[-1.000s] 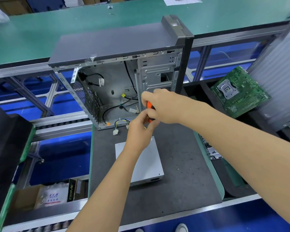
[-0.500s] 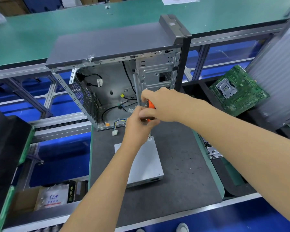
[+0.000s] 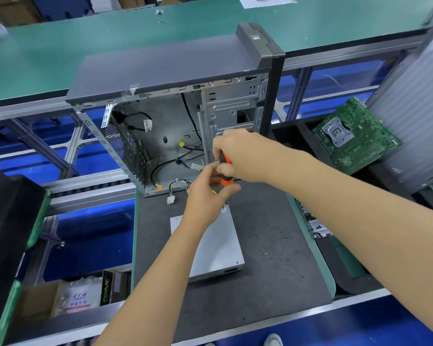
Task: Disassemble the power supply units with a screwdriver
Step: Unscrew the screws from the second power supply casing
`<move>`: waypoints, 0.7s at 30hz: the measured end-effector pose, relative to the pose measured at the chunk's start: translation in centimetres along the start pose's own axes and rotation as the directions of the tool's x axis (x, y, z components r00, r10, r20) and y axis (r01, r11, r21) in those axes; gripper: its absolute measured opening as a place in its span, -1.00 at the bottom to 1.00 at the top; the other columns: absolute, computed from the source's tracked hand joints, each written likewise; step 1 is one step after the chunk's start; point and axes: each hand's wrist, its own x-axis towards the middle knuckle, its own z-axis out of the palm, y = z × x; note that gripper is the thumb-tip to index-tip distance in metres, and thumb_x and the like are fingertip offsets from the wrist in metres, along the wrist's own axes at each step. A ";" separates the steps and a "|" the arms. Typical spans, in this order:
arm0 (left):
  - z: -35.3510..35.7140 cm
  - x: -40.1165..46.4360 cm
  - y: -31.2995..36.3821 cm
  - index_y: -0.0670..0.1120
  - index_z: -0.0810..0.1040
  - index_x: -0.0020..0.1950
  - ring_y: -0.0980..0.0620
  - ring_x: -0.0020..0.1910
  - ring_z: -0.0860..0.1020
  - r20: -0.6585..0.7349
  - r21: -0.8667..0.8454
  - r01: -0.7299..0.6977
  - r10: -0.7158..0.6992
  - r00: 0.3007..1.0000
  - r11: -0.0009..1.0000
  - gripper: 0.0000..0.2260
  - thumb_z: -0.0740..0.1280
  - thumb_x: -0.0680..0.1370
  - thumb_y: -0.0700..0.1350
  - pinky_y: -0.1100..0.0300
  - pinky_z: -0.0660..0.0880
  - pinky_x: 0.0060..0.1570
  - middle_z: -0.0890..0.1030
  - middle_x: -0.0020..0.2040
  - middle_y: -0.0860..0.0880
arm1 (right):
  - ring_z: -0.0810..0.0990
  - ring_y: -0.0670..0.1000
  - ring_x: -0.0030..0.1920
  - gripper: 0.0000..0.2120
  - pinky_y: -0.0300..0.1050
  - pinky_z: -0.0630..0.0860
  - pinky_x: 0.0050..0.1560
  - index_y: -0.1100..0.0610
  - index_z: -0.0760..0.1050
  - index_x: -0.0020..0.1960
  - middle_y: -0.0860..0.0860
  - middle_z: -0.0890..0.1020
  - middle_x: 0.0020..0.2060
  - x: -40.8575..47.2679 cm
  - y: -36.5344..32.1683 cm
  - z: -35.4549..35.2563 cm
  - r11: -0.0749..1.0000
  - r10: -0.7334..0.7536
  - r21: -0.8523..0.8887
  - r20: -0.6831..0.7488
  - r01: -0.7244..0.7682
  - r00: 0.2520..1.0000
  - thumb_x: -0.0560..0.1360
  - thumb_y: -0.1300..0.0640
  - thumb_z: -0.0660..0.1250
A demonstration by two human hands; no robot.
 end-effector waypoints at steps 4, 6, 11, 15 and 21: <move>-0.3 0.0 -0.6 0.03 0.58 0.05 0.14 -0.17 0.58 -0.019 -0.005 -0.005 0.005 1.000 1.000 -0.79 0.46 0.50 -0.23 0.22 0.48 -0.10 0.64 -0.19 0.20 | 0.38 0.09 0.08 -0.69 0.10 0.46 0.05 -0.03 0.33 0.21 0.00 0.43 0.07 -0.6 0.2 0.3 0.992 0.009 0.125 0.085 -0.020 0.996 0.53 -0.06 0.31; -0.1 0.2 -0.2 -0.06 0.57 0.03 0.06 -0.13 0.60 -0.062 -0.028 0.005 -0.007 0.998 1.000 -0.76 0.53 0.44 -0.24 0.09 0.54 -0.05 0.65 -0.16 0.15 | 0.45 0.17 -0.02 -0.66 0.08 0.47 -0.08 0.03 0.32 0.19 0.05 0.40 -0.09 -0.4 0.0 0.7 0.996 0.089 0.014 0.022 -0.090 0.996 0.57 -0.17 0.25; -0.1 -0.2 0.2 0.25 0.53 -0.06 0.22 -0.20 0.54 0.004 -0.012 -0.004 0.004 1.000 1.000 -0.78 0.45 0.47 -0.07 0.15 0.51 -0.13 0.60 -0.23 0.23 | 0.43 0.01 -0.13 -0.77 -0.13 0.33 -0.27 0.05 0.34 0.18 -0.07 0.43 -0.13 0.0 0.3 0.7 0.992 -0.057 0.114 0.019 0.055 0.998 0.56 0.10 0.27; 0.0 -0.2 0.9 0.31 0.47 -0.23 0.21 -0.31 0.48 -0.074 0.013 -0.039 0.040 0.996 0.999 -0.71 0.49 0.42 -0.06 0.35 0.38 -0.29 0.55 -0.30 0.22 | 0.45 0.12 -0.12 -0.70 0.02 0.46 -0.16 0.03 0.30 0.09 -0.02 0.37 -0.18 -0.1 -0.1 0.6 1.000 -0.005 -0.001 0.009 0.005 1.000 0.53 -0.13 0.30; 0.2 -0.6 0.5 0.12 0.56 0.15 0.07 -0.04 0.59 0.035 -0.026 0.023 -0.022 0.999 0.999 -0.72 0.44 0.45 0.00 -0.08 0.56 0.03 0.65 -0.05 0.12 | 0.40 0.14 0.11 -0.78 0.08 0.47 0.09 0.02 0.36 0.21 0.01 0.42 0.09 0.1 -0.1 0.2 1.000 -0.017 -0.019 0.074 0.019 0.997 0.58 0.16 0.25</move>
